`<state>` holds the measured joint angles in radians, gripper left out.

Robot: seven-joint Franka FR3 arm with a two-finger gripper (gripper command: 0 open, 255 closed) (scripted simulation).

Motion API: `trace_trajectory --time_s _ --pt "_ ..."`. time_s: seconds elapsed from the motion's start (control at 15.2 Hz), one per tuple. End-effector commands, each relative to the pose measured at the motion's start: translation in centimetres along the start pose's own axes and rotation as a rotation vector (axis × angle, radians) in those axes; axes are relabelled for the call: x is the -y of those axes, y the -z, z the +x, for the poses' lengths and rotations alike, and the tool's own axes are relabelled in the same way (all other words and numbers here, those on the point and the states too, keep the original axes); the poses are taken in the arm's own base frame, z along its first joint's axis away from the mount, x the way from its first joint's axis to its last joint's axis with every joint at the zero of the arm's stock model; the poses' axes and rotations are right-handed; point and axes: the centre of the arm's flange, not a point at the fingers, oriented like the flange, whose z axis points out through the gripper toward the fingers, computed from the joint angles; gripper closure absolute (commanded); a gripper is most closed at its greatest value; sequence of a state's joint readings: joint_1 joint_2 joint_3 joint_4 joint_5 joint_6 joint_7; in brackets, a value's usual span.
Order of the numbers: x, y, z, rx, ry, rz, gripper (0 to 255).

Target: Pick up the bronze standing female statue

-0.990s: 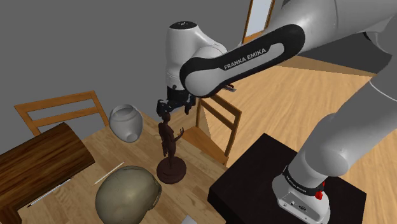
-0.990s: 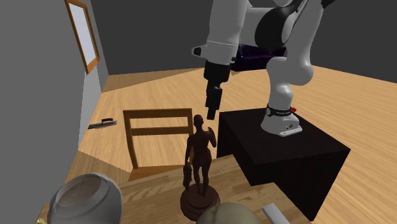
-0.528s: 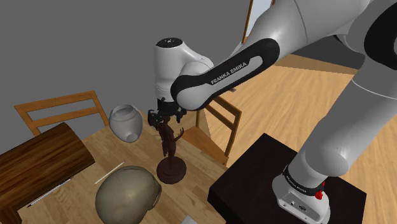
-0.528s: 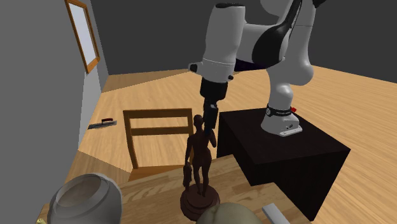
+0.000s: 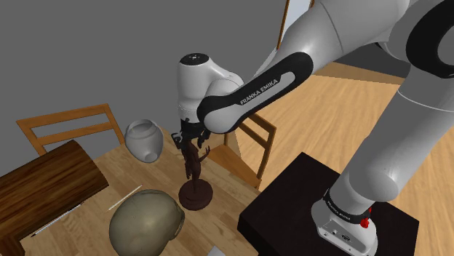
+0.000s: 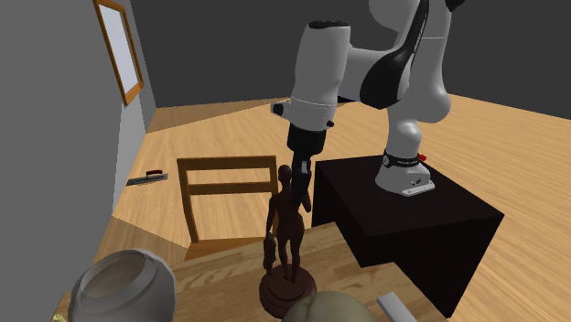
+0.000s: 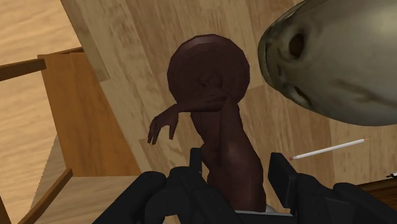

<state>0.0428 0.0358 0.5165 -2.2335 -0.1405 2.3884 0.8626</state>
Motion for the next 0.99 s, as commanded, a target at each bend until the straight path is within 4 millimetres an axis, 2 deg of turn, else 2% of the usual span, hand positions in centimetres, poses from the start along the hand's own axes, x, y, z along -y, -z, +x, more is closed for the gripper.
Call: trace_trajectory --time_s 0.0,0.4,0.92 --pt "0.0 0.0 0.0 0.0 0.0 0.0 255" --pt "0.0 -0.1 0.0 0.0 0.0 0.0 255" --pt "0.2 4.1 0.6 0.0 0.0 0.0 255"
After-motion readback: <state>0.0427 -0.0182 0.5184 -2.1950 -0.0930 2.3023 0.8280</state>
